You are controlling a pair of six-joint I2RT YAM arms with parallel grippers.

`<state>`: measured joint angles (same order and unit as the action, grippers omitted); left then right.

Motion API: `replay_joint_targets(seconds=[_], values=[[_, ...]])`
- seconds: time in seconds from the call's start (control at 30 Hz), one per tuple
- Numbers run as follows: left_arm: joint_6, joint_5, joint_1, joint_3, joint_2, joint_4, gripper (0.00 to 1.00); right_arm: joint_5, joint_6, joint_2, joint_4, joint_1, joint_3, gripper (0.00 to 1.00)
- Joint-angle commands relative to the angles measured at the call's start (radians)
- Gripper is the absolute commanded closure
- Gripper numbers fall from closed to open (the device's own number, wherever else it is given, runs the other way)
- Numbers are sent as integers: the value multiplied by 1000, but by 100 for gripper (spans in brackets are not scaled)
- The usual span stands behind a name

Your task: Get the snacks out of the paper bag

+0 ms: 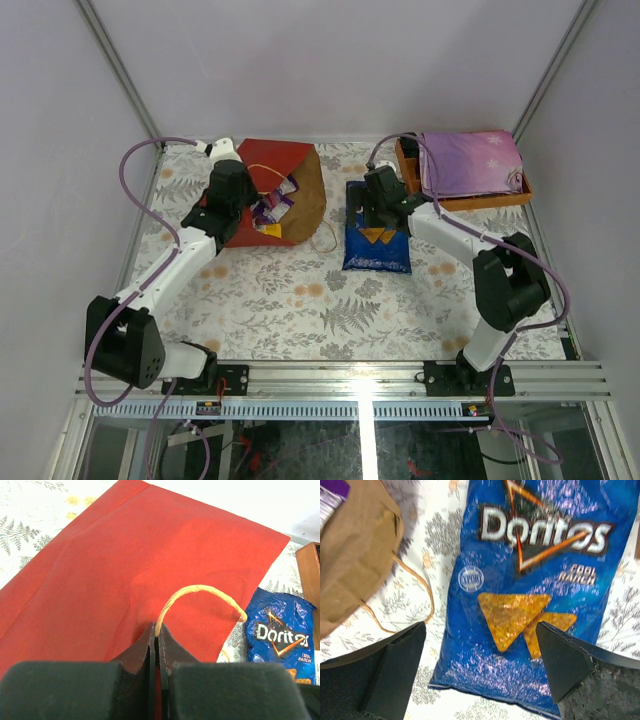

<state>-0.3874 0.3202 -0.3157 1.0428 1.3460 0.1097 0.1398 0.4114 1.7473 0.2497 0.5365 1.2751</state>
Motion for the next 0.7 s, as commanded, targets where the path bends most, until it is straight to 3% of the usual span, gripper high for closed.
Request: replay_joint_targets(seconds=[0.0, 0.37, 0.67], values=[[15, 21, 19, -9, -33, 50, 100, 93, 69, -28, 7, 44, -85, 1], [20, 21, 18, -33, -54, 56, 100, 141, 66, 70, -9, 72, -136, 1], [23, 26, 18, -40, -58, 53, 100, 193, -15, 231, 28, 70, -22, 1]])
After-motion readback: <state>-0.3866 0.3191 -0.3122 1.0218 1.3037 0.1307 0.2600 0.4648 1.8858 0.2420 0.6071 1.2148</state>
